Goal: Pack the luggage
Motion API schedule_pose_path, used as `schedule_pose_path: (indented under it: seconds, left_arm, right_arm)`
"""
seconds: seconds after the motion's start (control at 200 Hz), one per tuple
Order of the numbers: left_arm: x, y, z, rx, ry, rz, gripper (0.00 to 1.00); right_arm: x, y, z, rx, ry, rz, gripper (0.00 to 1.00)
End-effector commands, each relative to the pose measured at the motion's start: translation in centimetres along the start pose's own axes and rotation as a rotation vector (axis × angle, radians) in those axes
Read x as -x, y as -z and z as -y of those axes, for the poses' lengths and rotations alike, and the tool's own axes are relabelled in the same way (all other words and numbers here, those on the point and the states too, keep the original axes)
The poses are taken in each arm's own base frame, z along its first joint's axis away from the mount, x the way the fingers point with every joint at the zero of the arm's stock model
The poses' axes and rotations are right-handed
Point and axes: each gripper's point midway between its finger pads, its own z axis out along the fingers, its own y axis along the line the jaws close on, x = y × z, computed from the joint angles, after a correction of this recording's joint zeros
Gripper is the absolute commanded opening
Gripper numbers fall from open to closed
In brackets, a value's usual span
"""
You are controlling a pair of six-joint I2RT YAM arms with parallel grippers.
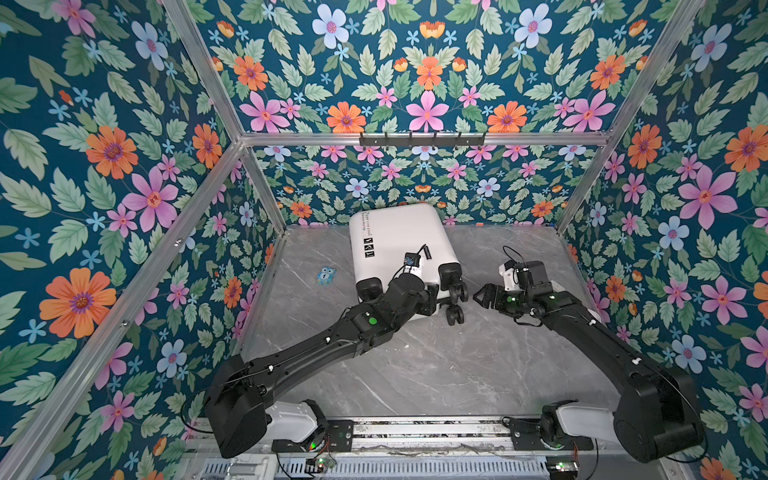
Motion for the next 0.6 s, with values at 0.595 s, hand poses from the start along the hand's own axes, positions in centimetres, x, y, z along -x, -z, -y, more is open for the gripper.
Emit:
schedule_pose_path:
  seconds: [0.595]
  left_arm:
    - [5.9,0.9,-29.4,0.375,0.455,0.111,0.58]
  right_arm:
    - [0.4,-9.2,3.3,0.138,-0.319,-0.149,0.53]
